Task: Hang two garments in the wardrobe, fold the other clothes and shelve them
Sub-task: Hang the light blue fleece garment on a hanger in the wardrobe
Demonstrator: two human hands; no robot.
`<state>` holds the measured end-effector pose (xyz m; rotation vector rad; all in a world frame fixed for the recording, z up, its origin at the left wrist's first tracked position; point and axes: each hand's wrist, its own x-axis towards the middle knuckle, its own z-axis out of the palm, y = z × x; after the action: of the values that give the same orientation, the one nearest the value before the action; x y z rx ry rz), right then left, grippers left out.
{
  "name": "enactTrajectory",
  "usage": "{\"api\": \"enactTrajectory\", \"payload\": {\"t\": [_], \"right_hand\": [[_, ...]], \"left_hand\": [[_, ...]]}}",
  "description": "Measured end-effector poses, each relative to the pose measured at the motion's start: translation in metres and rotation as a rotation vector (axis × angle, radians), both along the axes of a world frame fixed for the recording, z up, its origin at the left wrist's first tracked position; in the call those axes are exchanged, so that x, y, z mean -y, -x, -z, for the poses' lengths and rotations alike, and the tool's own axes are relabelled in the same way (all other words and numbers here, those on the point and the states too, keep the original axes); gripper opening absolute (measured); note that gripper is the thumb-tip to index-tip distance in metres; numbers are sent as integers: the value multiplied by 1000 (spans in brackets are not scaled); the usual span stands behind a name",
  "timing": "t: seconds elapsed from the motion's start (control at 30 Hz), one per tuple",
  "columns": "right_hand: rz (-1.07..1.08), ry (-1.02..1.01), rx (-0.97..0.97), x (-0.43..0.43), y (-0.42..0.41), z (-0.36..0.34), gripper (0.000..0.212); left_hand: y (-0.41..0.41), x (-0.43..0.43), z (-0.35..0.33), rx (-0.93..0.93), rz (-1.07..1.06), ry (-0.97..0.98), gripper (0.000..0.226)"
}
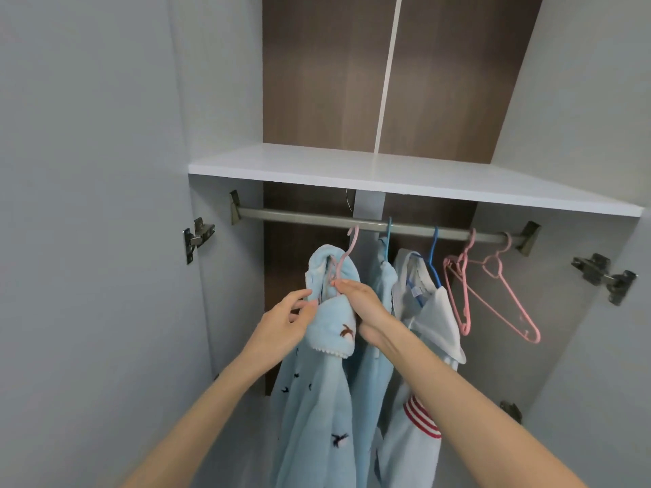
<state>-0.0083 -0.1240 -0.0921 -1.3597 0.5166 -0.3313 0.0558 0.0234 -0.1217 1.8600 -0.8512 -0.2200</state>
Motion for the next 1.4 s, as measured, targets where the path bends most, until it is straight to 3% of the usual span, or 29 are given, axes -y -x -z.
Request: {"api": "enactTrajectory", "payload": {"t": [0.1, 0.37, 0.67, 1.0, 1.27, 1.4], "right_hand": [[-12, -15, 3, 24, -34, 3, 29], [22, -13, -28, 75, -94, 0, 28], [61, 34, -96, 115, -135, 12, 26], [93, -67, -153, 145, -145, 31, 23], [31, 35, -234, 158, -147, 27, 10], [52, 121, -238, 159, -145, 24, 17]], "left_hand": [[-14, 20, 2, -43, 66, 55, 57], [-61, 73, -1, 7, 46, 9, 51], [-98, 105, 11, -4, 48, -68, 65], [-109, 135, 35, -14, 68, -183, 66], [-108, 146, 42, -23, 82, -238, 63], [-108, 145, 43, -32, 75, -277, 61]]}}
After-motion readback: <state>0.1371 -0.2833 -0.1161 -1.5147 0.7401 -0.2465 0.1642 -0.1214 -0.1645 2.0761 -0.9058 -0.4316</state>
